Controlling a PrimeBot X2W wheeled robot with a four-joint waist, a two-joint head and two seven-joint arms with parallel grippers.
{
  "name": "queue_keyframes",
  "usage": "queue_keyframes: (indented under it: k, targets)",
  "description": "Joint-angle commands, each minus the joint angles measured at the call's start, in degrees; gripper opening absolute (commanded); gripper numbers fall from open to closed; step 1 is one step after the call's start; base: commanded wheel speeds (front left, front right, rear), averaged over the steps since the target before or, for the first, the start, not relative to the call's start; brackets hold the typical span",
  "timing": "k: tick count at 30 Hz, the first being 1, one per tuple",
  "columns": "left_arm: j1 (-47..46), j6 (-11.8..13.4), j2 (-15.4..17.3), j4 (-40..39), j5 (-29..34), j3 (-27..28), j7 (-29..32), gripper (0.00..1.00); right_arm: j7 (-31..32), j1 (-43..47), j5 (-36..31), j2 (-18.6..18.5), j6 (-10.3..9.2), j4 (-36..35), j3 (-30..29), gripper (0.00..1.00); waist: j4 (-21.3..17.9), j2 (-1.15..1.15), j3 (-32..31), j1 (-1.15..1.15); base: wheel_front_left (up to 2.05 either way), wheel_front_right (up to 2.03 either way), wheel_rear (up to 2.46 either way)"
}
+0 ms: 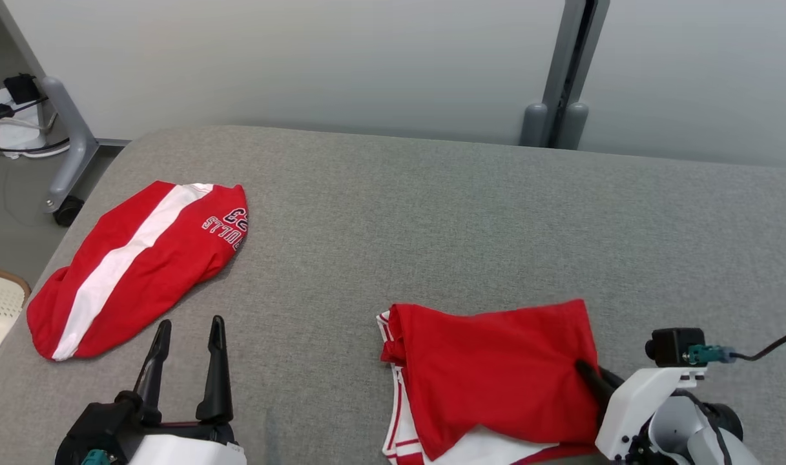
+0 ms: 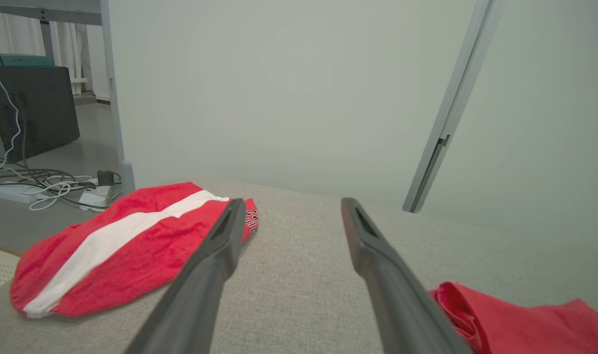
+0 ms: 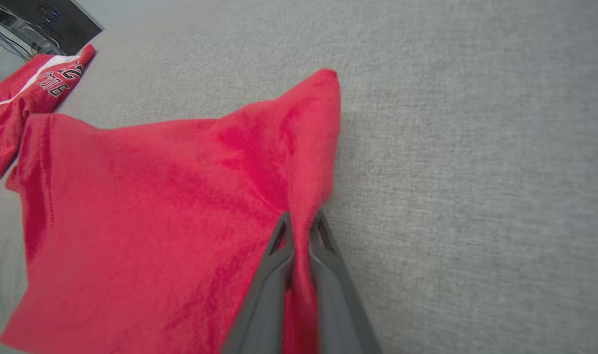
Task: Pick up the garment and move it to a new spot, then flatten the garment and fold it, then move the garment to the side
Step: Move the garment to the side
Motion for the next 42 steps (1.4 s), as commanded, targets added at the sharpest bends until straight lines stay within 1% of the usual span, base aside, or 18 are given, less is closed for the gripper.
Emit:
queue_keyframes:
  k: [1,6,7,10,18,24,30,34,39,42]
  targets:
    - [-1.0,0.0,0.2,-0.5,0.5,0.5,-0.1,1.00,-1.4,-0.8,-0.2,-1.3,-0.01,-1.0,-0.3,0.00,-1.1,0.00,0.0,0.00,0.00,0.00,0.00]
    - [-1.5,-0.8,0.2,-1.5,1.2,0.5,-0.1,1.00,-4.4,-2.0,-0.6,-3.7,-0.01,-3.3,-0.8,0.00,-4.3,0.00,0.3,0.00,0.00,0.00,0.00]
    - [-1.5,-0.8,0.2,-1.5,1.2,0.5,-0.1,1.00,-4.4,-2.0,-0.6,-3.7,-0.01,-3.3,-0.8,0.00,-4.3,0.00,0.3,0.00,0.00,0.00,0.00]
    - [-1.8,-1.0,0.2,-1.8,0.7,-0.8,-0.1,1.00,-5.4,-2.5,-0.6,-5.4,-0.01,-4.3,-1.1,0.00,-7.8,0.00,0.5,0.00,0.00,0.00,0.00]
    - [-2.9,-1.0,0.2,-2.1,0.7,-3.8,-0.1,1.00,-6.6,-2.7,-0.8,-5.8,-0.01,-5.2,-1.7,0.00,-16.3,0.00,1.1,0.00,0.00,0.00,0.00]
    - [-4.2,-1.5,0.2,-1.8,1.3,-5.9,-0.1,1.00,-7.3,-2.5,-0.4,-6.1,-0.01,-5.8,-2.2,0.00,-20.9,0.00,1.8,0.00,0.00,0.00,0.00]
    - [-5.6,-1.7,0.2,-0.9,1.4,-8.4,-0.1,1.00,-7.9,-3.3,-0.2,-6.0,-0.01,-6.4,-2.4,0.00,-23.8,0.00,3.0,0.00,0.00,0.00,0.00]
    - [-6.6,-1.6,0.2,-0.6,1.6,-9.0,-0.1,1.00,-8.5,-4.4,-0.4,-6.4,-0.01,-6.5,-2.3,0.00,-25.2,0.00,4.1,0.00,0.00,0.00,0.00]
    - [-8.3,-2.0,0.2,-0.9,2.4,-8.9,-0.1,1.00,-9.3,-7.2,-1.3,-7.9,-0.01,-6.0,-2.3,0.00,-25.1,0.00,6.8,0.00,0.00,0.00,0.00]
    - [-9.2,-2.4,0.2,-0.7,3.3,-8.5,-0.1,1.00,-10.4,-10.3,-1.1,-9.4,0.00,-5.2,-2.3,0.00,-24.8,0.00,8.9,0.00,0.00,0.00,0.00]
